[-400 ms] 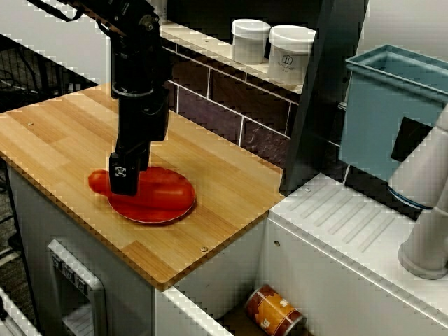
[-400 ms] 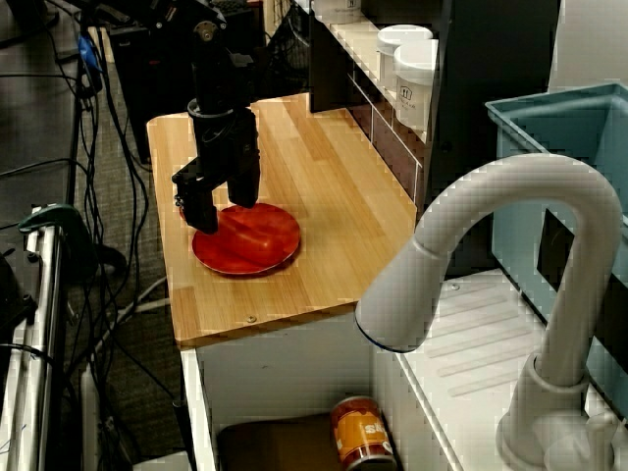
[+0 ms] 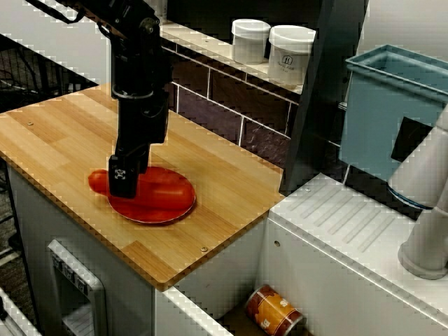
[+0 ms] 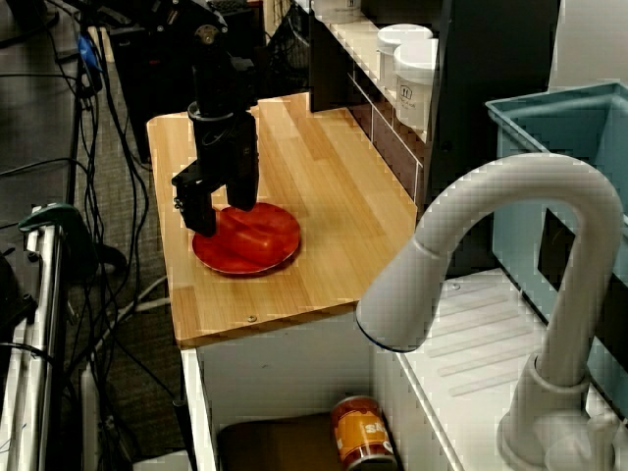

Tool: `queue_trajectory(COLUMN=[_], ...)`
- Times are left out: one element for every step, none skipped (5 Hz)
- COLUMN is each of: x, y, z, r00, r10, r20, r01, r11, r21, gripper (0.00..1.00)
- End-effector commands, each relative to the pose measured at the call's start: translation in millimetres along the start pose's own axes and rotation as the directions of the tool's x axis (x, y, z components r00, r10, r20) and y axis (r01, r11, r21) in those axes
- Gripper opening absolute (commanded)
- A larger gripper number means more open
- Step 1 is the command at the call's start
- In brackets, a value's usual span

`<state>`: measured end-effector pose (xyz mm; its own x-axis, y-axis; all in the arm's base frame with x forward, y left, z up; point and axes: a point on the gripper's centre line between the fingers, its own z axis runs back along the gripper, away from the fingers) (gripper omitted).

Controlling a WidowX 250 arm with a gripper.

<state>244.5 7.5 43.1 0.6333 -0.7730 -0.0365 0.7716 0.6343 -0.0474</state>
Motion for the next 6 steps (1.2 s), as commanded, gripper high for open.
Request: queue_trajectory(x=[-9.3, -13.9, -11.1, -5.7, 1.2, 5.8], y=[-5.8, -13.1, -16.9, -18.8, -17.9, -14.8], z=[28.7, 26.7, 15.4, 6.5, -1.8, -10.6], r00=[0.998, 0.997, 0.998, 0.997, 0.997, 0.996], r10=[-0.043, -0.046, -0.016, 0.006, 0.028, 0.051], r20=[0.044, 0.055, 0.060, 0.078, 0.067, 0.074], r01=[0.044, 0.047, 0.016, -0.008, -0.029, -0.052], r11=[0.999, 0.999, 1.000, 1.000, 1.000, 0.999], r21=[-0.020, -0.010, -0.003, 0.018, 0.013, 0.013], gripper=[1.00, 1.00, 1.00, 1.00, 1.00, 1.00])
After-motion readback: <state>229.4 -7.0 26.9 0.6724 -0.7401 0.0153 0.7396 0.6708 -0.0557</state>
